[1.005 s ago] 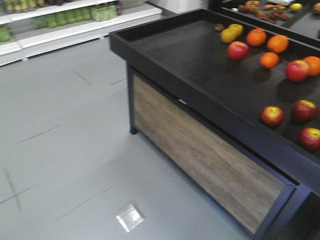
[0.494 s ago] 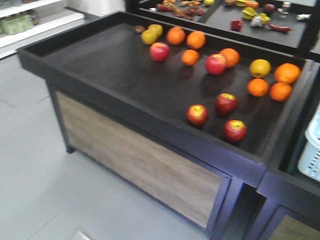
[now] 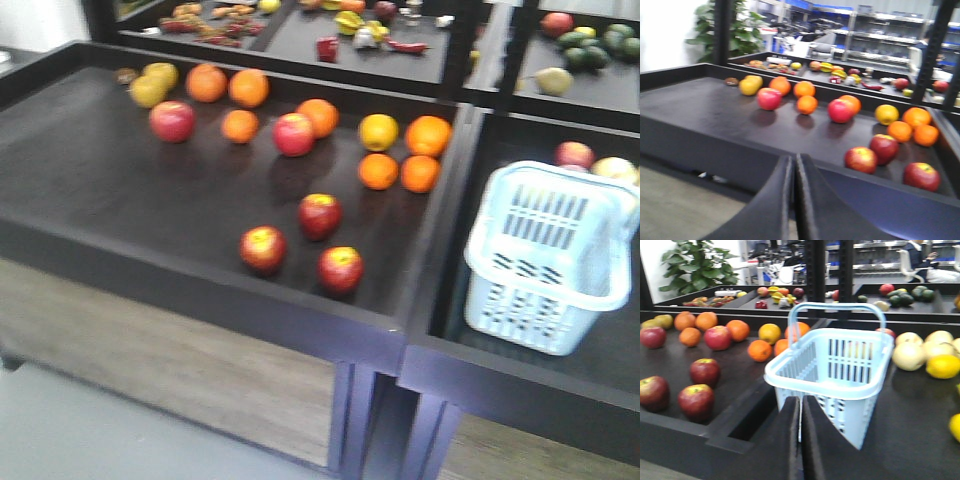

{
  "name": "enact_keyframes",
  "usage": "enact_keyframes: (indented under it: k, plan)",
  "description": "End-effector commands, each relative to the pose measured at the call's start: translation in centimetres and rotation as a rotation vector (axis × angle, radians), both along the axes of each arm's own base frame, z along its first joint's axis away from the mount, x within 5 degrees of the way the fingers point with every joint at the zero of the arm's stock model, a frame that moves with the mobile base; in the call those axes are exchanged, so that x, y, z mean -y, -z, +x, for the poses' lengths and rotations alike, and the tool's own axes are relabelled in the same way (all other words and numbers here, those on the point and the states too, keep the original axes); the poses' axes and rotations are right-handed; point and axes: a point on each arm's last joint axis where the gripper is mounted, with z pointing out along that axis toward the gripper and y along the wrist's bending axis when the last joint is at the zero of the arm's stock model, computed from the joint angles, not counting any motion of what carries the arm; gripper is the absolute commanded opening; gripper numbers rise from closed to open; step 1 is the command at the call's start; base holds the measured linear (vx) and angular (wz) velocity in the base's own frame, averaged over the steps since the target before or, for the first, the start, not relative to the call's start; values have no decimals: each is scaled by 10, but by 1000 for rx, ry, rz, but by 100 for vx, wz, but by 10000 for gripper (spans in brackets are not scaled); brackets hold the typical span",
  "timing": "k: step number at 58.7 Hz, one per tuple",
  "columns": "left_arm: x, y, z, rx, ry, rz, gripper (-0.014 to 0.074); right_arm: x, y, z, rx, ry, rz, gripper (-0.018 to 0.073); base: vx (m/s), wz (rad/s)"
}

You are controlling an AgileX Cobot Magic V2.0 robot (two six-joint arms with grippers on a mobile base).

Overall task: Pick three apples into basket with both arms
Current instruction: 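Turn the base and approach the table holding the light-blue basket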

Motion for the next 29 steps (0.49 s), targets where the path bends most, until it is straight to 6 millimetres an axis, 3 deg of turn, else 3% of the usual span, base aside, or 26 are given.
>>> enact_keyframes:
  k: [1, 29]
  plan:
    - [0, -16, -2, 113, -5, -7, -6, -1, -2, 2, 42, -10, -9, -5, 9, -43]
    - [0, -16, -2, 113, -5, -7, -6, -1, -2, 2, 42, -10, -9, -5, 7, -38]
